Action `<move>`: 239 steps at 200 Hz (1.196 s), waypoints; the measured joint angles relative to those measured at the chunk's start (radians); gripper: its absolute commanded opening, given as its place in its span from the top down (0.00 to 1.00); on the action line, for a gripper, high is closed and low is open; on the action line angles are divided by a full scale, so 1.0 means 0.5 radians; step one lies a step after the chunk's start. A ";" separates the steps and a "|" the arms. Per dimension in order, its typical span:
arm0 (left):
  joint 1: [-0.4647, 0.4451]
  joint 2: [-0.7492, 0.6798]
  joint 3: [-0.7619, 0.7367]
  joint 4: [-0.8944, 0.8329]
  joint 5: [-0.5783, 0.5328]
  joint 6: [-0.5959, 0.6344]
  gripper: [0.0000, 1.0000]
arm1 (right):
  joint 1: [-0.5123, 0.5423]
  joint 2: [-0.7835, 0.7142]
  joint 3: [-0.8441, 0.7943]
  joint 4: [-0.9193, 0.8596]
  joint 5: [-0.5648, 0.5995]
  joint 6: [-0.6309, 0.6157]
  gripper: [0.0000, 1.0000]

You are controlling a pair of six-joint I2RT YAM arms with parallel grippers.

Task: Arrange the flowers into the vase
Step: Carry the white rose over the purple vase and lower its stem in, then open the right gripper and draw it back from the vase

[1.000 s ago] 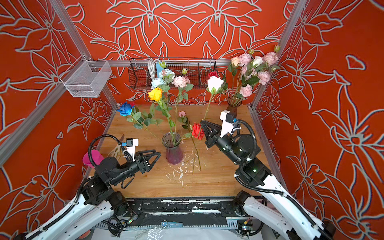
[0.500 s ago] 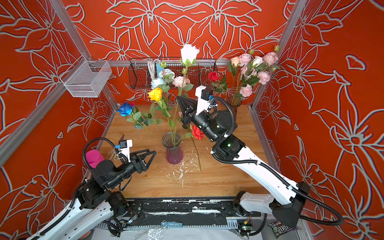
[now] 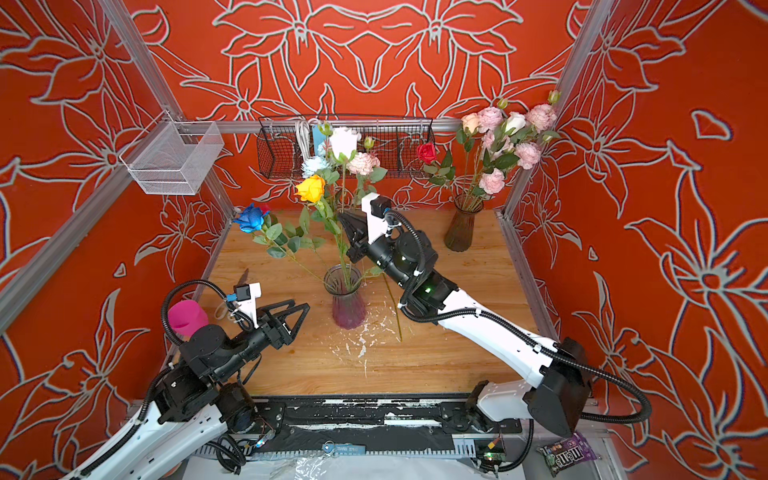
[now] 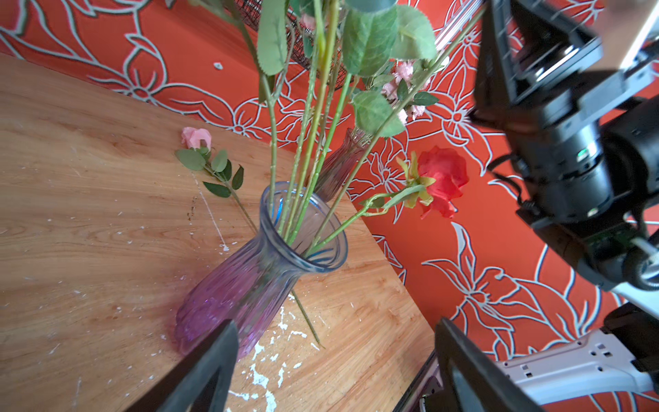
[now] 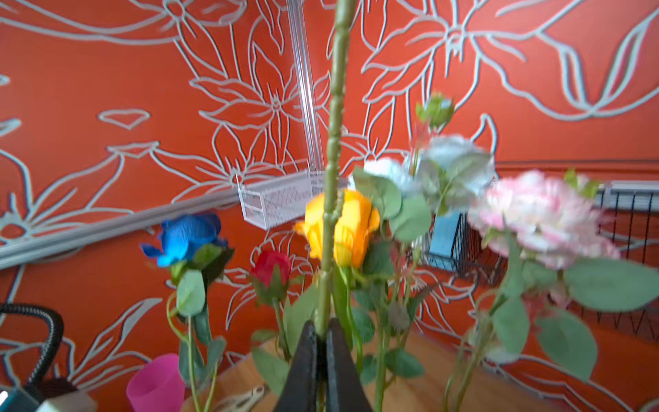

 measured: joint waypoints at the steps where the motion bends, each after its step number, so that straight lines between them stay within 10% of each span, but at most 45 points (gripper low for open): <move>1: 0.000 0.000 0.000 -0.001 -0.001 0.000 0.13 | 0.002 0.000 -0.005 -0.002 0.000 0.000 1.00; 52: 0.000 0.025 -0.001 -0.001 -0.005 -0.002 0.13 | 0.188 -0.080 -0.095 -0.256 0.089 -0.121 0.68; 239: 0.000 0.433 0.151 0.056 -0.098 -0.046 0.12 | 0.294 -0.867 -0.096 -1.082 0.760 -0.289 0.48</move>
